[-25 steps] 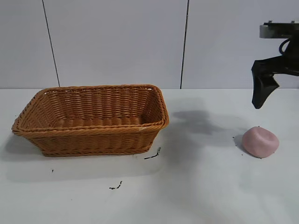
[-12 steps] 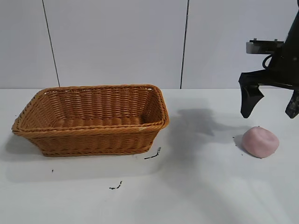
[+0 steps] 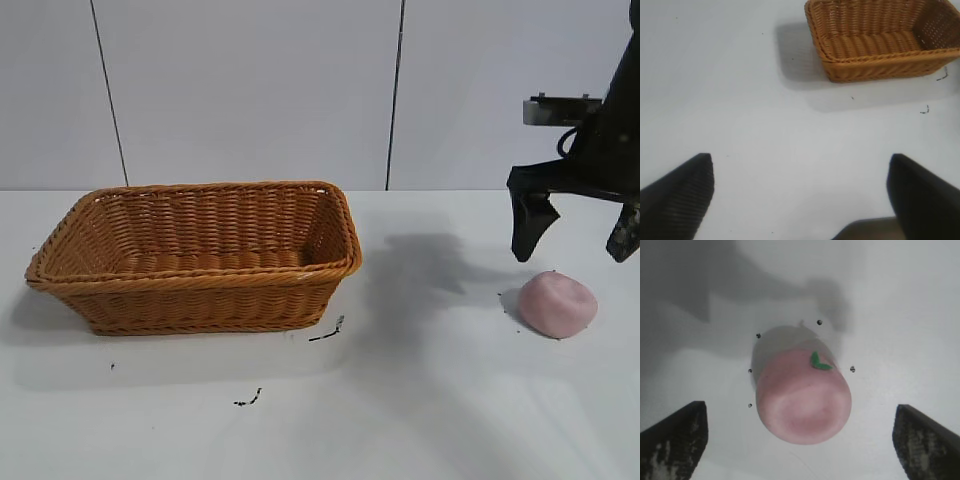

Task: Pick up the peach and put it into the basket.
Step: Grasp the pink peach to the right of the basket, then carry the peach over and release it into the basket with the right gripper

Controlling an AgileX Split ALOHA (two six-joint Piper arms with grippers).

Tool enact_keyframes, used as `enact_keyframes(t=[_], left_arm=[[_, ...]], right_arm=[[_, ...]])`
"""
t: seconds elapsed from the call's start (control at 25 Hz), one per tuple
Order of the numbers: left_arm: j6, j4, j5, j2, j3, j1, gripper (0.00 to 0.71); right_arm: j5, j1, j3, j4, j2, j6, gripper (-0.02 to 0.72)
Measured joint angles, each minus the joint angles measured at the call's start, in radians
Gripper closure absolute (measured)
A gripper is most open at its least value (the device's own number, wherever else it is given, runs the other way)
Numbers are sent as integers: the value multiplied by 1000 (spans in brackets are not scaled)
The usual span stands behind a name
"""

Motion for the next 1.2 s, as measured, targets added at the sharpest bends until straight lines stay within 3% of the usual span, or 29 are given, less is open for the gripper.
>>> enact_keyframes(t=[0.52,0.56,0.6,0.72,0.8,1.08,1.2], left_arm=[[0,0,0,0,0,0,18],[0,0,0,0,0,0,18],[0,0,0,0,0,0,18],[0,0,0,0,0,0,18],[0,0,0,0,0,0,18],[0,0,0,0,0,0,18],[0,0,0,0,0,0,18]], right_arm=[[-32,0,-1,19,51,0,15],[-31,0,-1,19,51,0,48],[-28,0,-1,19,51,0,132],[-21,0,-1,19,51,0,489],[-16,0,-5,20,41,0,606],[11,0,-12,19,-93,0,666],[71,0,-76,19,-158,0,666]])
